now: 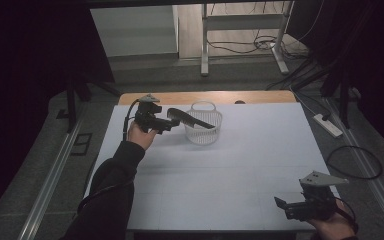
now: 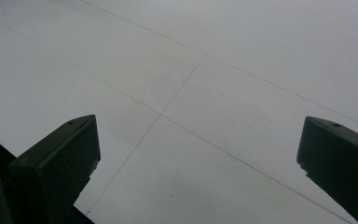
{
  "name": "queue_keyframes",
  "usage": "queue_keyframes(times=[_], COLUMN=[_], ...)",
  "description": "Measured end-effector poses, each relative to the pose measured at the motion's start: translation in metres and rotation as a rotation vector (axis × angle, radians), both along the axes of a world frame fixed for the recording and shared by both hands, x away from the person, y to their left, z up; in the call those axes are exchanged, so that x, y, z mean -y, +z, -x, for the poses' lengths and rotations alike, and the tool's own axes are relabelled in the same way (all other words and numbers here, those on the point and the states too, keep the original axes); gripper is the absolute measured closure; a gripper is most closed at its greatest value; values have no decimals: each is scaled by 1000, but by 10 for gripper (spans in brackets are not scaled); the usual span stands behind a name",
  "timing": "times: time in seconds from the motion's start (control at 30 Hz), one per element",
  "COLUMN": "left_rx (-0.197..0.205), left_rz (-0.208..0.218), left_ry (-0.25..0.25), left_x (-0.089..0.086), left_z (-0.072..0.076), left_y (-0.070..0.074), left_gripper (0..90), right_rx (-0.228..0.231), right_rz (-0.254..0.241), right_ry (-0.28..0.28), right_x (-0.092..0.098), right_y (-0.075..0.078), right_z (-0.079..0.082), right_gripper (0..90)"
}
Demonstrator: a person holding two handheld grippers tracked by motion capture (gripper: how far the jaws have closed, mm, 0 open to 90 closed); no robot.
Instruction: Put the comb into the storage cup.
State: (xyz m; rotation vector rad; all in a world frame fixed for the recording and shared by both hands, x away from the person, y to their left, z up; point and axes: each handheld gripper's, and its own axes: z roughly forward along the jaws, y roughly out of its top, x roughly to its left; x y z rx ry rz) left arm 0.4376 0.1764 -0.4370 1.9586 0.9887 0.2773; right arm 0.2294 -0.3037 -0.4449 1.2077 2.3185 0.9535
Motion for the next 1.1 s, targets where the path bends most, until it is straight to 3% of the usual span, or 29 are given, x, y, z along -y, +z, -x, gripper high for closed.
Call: queue_keyframes(times=[0.53, 1.1], left_rx=[22, 26], left_rz=[0, 16], left_ry=[14, 13], left_x=[-17, -20], left_z=[16, 39], left_y=[-3, -9], left_gripper=[0, 0], right_rx=[0, 0], right_rz=[11, 14], right_ry=[-1, -1], right_x=[-1, -1], right_y=[0, 0], right_z=[0, 0], right_gripper=[0, 0])
